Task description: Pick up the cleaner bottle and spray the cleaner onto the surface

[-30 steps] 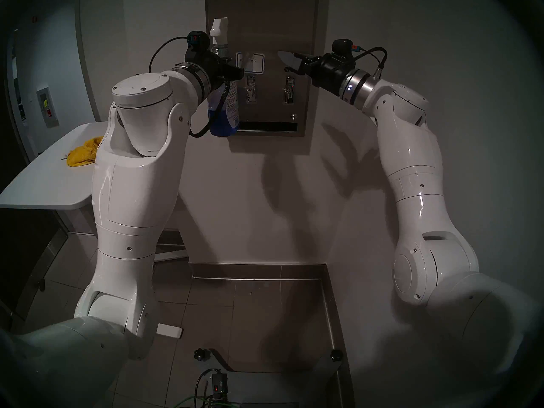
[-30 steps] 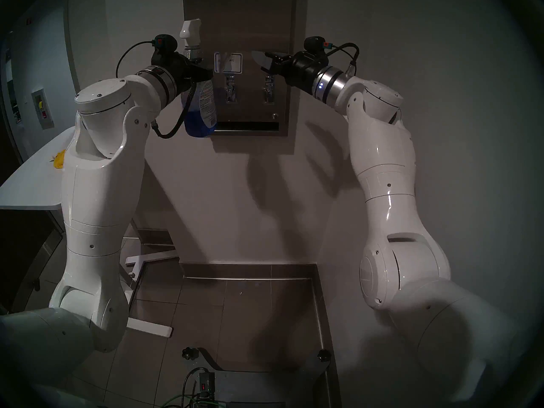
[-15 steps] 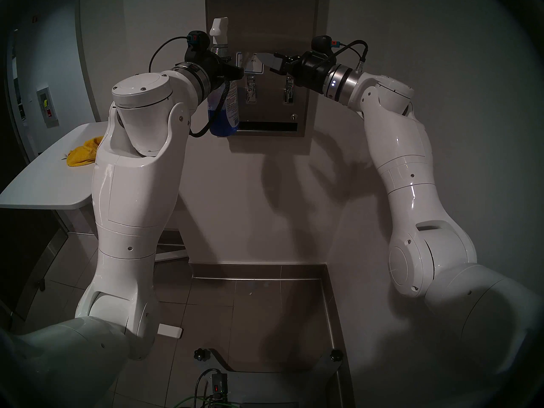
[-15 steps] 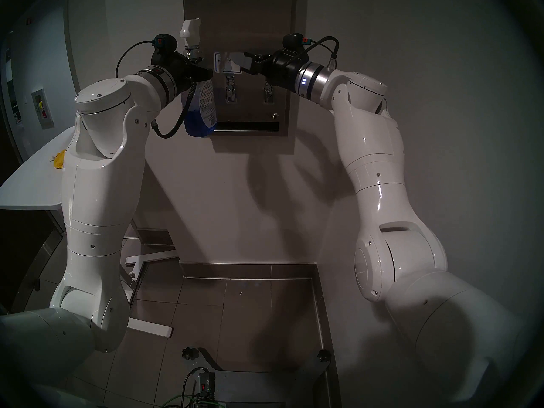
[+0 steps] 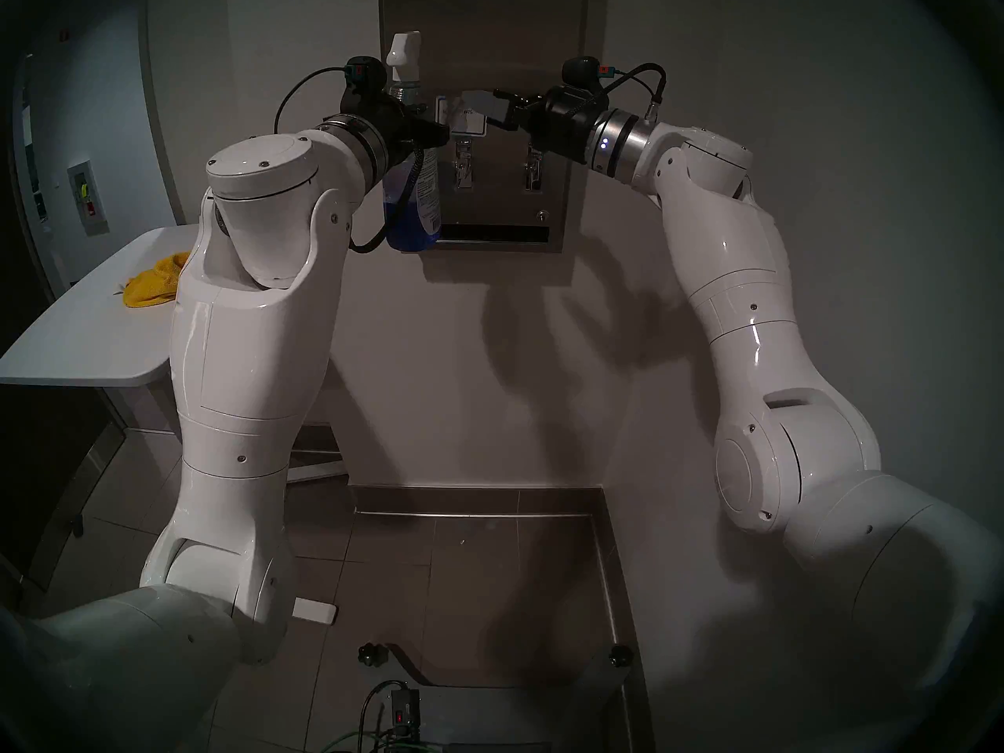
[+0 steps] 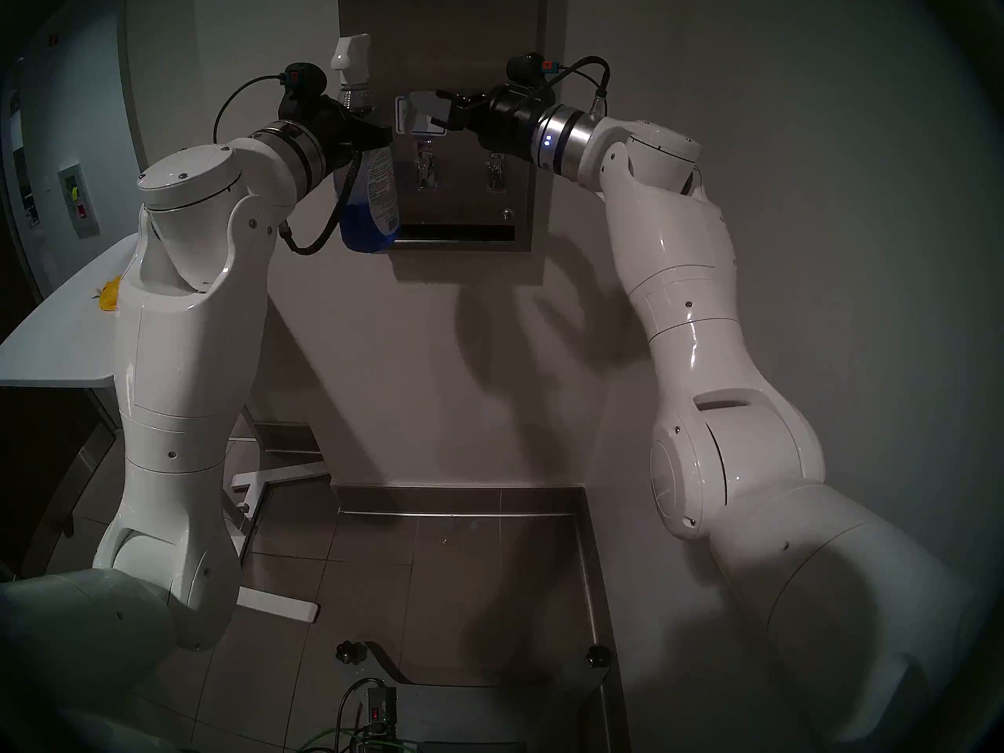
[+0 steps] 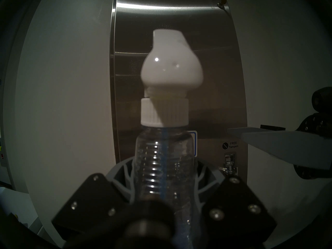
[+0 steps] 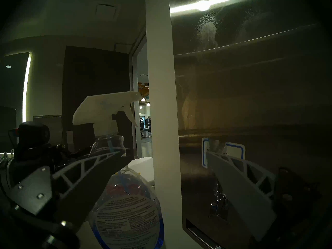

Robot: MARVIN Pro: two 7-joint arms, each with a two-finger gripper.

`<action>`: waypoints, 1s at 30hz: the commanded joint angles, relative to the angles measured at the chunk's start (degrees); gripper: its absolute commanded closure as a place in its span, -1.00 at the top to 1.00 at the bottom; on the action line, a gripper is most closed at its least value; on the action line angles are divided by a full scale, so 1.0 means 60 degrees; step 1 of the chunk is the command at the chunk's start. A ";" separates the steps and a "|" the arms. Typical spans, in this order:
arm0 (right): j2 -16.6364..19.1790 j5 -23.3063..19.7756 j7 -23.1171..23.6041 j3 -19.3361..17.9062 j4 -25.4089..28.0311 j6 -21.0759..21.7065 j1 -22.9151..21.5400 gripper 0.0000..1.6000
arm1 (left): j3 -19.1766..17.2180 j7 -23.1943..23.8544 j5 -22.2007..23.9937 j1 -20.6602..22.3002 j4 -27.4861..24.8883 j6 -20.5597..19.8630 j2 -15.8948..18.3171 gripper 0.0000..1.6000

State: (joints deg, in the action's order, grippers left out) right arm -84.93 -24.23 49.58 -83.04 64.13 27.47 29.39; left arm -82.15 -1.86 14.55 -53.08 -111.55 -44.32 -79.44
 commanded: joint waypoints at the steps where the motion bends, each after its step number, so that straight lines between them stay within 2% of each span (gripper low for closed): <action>1: -0.0046 0.0000 0.0014 -0.0058 0.0069 -0.0228 -0.0577 1.00 | -0.0119 -0.0003 -0.0031 0.0534 -0.0364 0.0356 -0.0055 -1.00; 10: 0.0152 -0.0212 0.1301 0.0356 -0.0466 0.0294 -0.1018 1.00 | -0.0136 0.0033 -0.0075 0.0525 -0.0367 0.0321 -0.0083 -1.00; 30: 0.0207 -0.0320 0.3448 0.0966 -0.1656 0.0293 -0.2136 1.00 | -0.0173 0.0111 -0.0169 0.0514 -0.0369 0.0303 -0.0145 -1.00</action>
State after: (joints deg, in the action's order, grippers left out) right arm -83.42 -25.02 66.67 -76.98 55.83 30.16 21.88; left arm -82.50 -1.14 13.64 -53.19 -111.53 -44.39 -80.01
